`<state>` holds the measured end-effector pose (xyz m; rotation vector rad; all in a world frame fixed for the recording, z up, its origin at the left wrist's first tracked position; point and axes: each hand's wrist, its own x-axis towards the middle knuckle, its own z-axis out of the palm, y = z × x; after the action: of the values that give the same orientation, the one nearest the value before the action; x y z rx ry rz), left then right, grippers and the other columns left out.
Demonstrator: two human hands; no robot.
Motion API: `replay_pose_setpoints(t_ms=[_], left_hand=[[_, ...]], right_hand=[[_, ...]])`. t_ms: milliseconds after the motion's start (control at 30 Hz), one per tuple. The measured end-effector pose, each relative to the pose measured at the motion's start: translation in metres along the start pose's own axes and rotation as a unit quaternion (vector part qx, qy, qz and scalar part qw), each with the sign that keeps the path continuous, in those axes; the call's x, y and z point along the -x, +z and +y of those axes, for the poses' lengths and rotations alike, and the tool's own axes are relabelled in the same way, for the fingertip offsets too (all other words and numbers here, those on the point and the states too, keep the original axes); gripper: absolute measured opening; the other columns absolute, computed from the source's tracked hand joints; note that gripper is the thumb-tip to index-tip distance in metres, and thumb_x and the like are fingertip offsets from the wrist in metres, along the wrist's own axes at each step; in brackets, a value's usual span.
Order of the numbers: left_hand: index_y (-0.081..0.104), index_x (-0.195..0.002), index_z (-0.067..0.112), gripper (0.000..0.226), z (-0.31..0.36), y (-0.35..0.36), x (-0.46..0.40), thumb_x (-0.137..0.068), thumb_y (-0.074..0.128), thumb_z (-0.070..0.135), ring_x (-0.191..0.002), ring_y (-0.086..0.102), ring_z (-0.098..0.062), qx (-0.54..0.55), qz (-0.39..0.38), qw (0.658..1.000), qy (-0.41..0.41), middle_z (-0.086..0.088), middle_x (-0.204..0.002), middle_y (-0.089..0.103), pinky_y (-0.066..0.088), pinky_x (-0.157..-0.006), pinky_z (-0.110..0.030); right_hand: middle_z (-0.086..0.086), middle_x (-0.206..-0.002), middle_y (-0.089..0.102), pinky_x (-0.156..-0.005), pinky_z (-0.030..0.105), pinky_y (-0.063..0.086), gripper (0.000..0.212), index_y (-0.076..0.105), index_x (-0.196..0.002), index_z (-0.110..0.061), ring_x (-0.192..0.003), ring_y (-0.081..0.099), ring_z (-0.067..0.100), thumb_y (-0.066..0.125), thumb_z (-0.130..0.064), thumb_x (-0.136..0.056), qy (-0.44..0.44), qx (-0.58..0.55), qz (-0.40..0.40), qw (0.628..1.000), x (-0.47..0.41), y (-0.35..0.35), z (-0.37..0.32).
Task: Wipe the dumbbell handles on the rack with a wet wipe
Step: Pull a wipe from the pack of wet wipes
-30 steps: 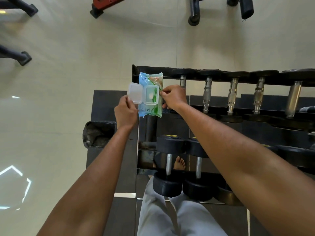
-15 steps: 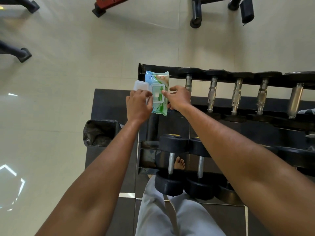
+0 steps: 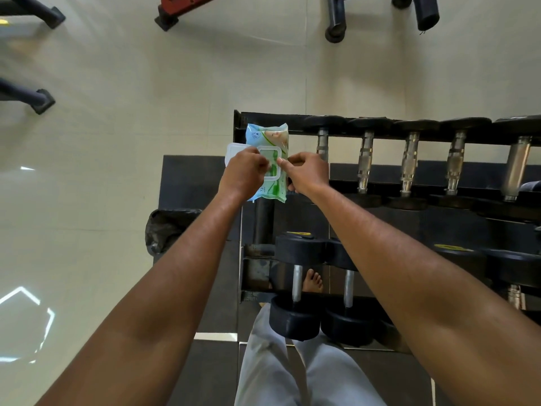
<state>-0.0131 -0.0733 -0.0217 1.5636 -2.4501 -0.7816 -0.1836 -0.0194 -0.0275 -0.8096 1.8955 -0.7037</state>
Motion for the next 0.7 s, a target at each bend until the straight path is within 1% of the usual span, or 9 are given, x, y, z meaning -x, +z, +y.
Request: replay_pose_setpoints(t_ms=[200, 300, 433, 467, 500, 533, 567, 600, 700], left_hand=[[0.072, -0.106, -0.003, 0.015, 0.003, 0.004, -0.002, -0.103, 0.061, 0.006, -0.092, 0.067, -0.034, -0.126, -0.025, 0.990, 0.066, -0.017, -0.112, 0.065, 0.057, -0.081, -0.042], [0.065, -0.120, -0.004, 0.025, 0.008, 0.008, -0.005, -0.107, 0.049, 0.008, -0.106, 0.056, -0.030, -0.186, -0.095, 0.974, 0.092, -0.017, -0.112, 0.064, 0.049, -0.097, -0.039], [0.066, -0.121, 0.003, 0.025, 0.009, 0.005, -0.003, -0.107, 0.050, 0.016, -0.100, 0.059, -0.026, -0.226, -0.179, 0.955, 0.067, -0.012, -0.105, 0.067, 0.048, -0.106, -0.040], [0.067, -0.120, 0.006, 0.024, 0.009, 0.002, -0.003, -0.107, 0.050, 0.018, -0.099, 0.061, -0.025, -0.212, -0.166, 0.961, 0.054, -0.010, -0.105, 0.067, 0.047, -0.106, -0.040], [0.066, -0.121, 0.006, 0.025, 0.007, 0.004, 0.001, -0.107, 0.050, 0.018, -0.099, 0.062, -0.026, -0.201, -0.145, 0.966, 0.078, -0.011, -0.109, 0.067, 0.047, -0.105, -0.040], [0.063, -0.123, 0.002, 0.026, 0.006, 0.005, 0.005, -0.109, 0.048, 0.018, -0.101, 0.062, -0.028, -0.120, -0.116, 0.984, 0.061, -0.016, -0.116, 0.064, 0.048, -0.102, -0.041], [0.058, -0.125, -0.002, 0.027, 0.005, 0.005, 0.004, -0.110, 0.046, 0.017, -0.101, 0.061, -0.031, -0.101, -0.056, 0.991, 0.064, -0.021, -0.125, 0.057, 0.051, -0.097, -0.042], [0.053, -0.126, -0.005, 0.029, 0.003, 0.006, 0.006, -0.112, 0.045, 0.018, -0.100, 0.060, -0.032, -0.076, -0.032, 0.995, 0.049, -0.023, -0.129, 0.051, 0.055, -0.092, -0.046], [0.051, -0.120, -0.002, 0.024, 0.002, 0.004, 0.008, -0.112, 0.045, 0.020, -0.097, 0.058, -0.029, 0.039, -0.005, 0.998, -0.046, -0.018, -0.122, 0.047, 0.057, -0.089, -0.052]], right_hand=[[-0.006, -0.092, 0.077, -0.051, 0.019, 0.056, 0.027, 0.072, -0.109, -0.022, -0.062, 0.074, 0.006, 0.077, -0.044, -0.096, 0.001, 0.005, 0.006, 1.000, -0.001, 0.002, 0.002], [-0.005, -0.095, 0.078, -0.060, 0.026, 0.063, 0.028, 0.072, -0.109, -0.022, -0.070, 0.077, 0.010, 0.077, -0.046, -0.095, -0.001, 0.011, 0.005, 1.000, -0.002, 0.003, 0.004], [-0.005, -0.094, 0.078, -0.065, 0.033, 0.067, 0.024, 0.072, -0.104, -0.024, -0.071, 0.078, 0.011, 0.079, -0.045, -0.094, 0.003, 0.008, 0.012, 1.000, -0.005, 0.005, 0.006], [-0.005, -0.094, 0.078, -0.064, 0.032, 0.066, 0.023, 0.071, -0.102, -0.024, -0.070, 0.077, 0.011, 0.079, -0.045, -0.094, 0.003, 0.009, 0.011, 1.000, -0.005, 0.005, 0.005], [-0.005, -0.094, 0.079, -0.062, 0.030, 0.065, 0.022, 0.070, -0.102, -0.025, -0.069, 0.077, 0.010, 0.078, -0.044, -0.095, 0.003, 0.013, 0.011, 1.000, -0.004, 0.004, 0.005], [-0.005, -0.093, 0.078, -0.061, 0.029, 0.065, 0.022, 0.069, -0.102, -0.025, -0.068, 0.077, 0.010, 0.078, -0.045, -0.095, 0.002, 0.019, 0.011, 1.000, -0.004, 0.004, 0.004], [-0.005, -0.093, 0.078, -0.062, 0.030, 0.066, 0.023, 0.070, -0.103, -0.025, -0.069, 0.077, 0.010, 0.077, -0.046, -0.095, 0.002, 0.025, 0.012, 1.000, -0.004, 0.004, 0.004], [-0.005, -0.093, 0.078, -0.064, 0.032, 0.066, 0.025, 0.070, -0.104, -0.024, -0.070, 0.077, 0.011, 0.077, -0.047, -0.095, 0.003, 0.029, 0.013, 0.999, -0.004, 0.005, 0.004], [-0.006, -0.090, 0.078, -0.070, 0.040, 0.067, 0.028, 0.072, -0.103, -0.025, -0.072, 0.077, 0.014, 0.077, -0.051, -0.094, 0.006, 0.035, 0.024, 0.999, -0.004, 0.008, 0.005]])
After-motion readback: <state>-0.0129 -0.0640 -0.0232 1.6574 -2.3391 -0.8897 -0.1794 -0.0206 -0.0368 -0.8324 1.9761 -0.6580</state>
